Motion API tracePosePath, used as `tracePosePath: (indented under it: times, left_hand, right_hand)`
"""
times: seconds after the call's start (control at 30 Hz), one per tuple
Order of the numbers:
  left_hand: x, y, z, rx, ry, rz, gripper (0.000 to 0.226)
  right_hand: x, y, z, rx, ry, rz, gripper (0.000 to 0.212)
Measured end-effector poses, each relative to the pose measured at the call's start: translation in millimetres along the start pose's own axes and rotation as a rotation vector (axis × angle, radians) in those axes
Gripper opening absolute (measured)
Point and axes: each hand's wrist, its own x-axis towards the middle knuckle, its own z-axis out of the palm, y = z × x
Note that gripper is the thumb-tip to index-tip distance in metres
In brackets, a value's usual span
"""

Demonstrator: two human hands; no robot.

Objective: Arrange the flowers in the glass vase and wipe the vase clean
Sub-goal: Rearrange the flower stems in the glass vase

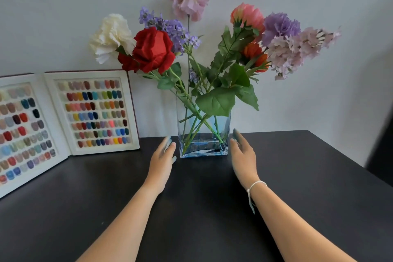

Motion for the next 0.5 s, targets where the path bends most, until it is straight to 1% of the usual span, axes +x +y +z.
tracePosePath:
  times: [0.13,0.3,0.5]
  left_hand:
    - [19,-5,6,-0.024,-0.047,-0.003,0.046]
    - [21,-9,10,-0.072,-0.097,-0.021,0.044]
    - [8,-7,8,-0.032,-0.118,-0.009,0.046]
  right_hand:
    - [14,9,7,-0.012,-0.043,0.014,0.043]
    - [19,17,7,0.001,-0.062,0.019,0.043]
    - [27,23,3,0.099,-0.071,0.094,0.039]
